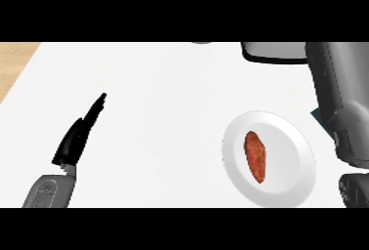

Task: Pick the can from the plate and place it in the cardboard box

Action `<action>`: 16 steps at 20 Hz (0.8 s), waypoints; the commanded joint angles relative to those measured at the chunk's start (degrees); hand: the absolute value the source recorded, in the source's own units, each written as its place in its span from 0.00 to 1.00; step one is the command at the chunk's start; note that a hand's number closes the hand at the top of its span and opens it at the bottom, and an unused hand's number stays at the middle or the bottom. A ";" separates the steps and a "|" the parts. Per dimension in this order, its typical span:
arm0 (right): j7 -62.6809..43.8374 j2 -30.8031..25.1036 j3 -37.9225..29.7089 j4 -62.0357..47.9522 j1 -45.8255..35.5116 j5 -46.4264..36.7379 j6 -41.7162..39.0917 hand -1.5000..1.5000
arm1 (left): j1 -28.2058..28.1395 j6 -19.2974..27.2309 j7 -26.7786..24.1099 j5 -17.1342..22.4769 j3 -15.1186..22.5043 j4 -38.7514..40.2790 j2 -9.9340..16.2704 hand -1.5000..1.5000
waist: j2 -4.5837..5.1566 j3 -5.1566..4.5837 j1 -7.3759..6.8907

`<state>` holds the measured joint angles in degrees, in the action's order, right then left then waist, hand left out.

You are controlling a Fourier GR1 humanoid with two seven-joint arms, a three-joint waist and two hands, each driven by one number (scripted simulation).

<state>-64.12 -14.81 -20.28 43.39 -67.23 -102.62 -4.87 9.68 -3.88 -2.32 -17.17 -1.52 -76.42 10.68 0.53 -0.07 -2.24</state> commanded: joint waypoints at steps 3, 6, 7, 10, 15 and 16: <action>-8.36 -1.32 -3.23 0.25 0.17 -0.62 -1.29 1.00 | -0.94 1.79 -0.92 -0.53 -0.75 0.34 -0.48 0.50 | -0.41 0.04 1.67; -5.36 -3.62 -5.39 -0.14 2.72 0.45 -1.08 1.00 | -0.94 0.05 1.46 0.81 -1.74 -1.60 0.72 0.50 | -0.48 0.08 1.67; -2.29 -6.20 -6.17 1.54 3.61 1.28 -2.46 1.00 | -1.94 0.07 1.04 0.33 -0.89 -1.93 0.27 0.50 | -0.64 0.08 2.12; -0.94 -7.15 -8.34 2.55 7.88 2.63 -2.95 1.00 | -4.01 0.07 -2.21 0.73 -2.19 -0.64 1.34 0.50 | -0.63 0.06 2.30; -0.36 -4.56 -18.30 2.14 14.06 11.29 1.24 1.00 | -4.15 -0.68 -2.75 1.16 -2.18 -0.10 1.32 0.50 | -0.56 0.14 2.46; 0.07 -4.93 -20.72 3.16 11.99 14.03 0.30 0.00 | -3.77 -0.72 -1.96 1.10 -1.56 -0.92 0.69 0.50 | -0.68 0.14 2.47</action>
<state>-60.97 -20.42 -34.62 45.74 -56.85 -94.82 -5.30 6.95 -4.44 -3.74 -16.15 -3.53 -76.60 11.81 -0.03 0.04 0.11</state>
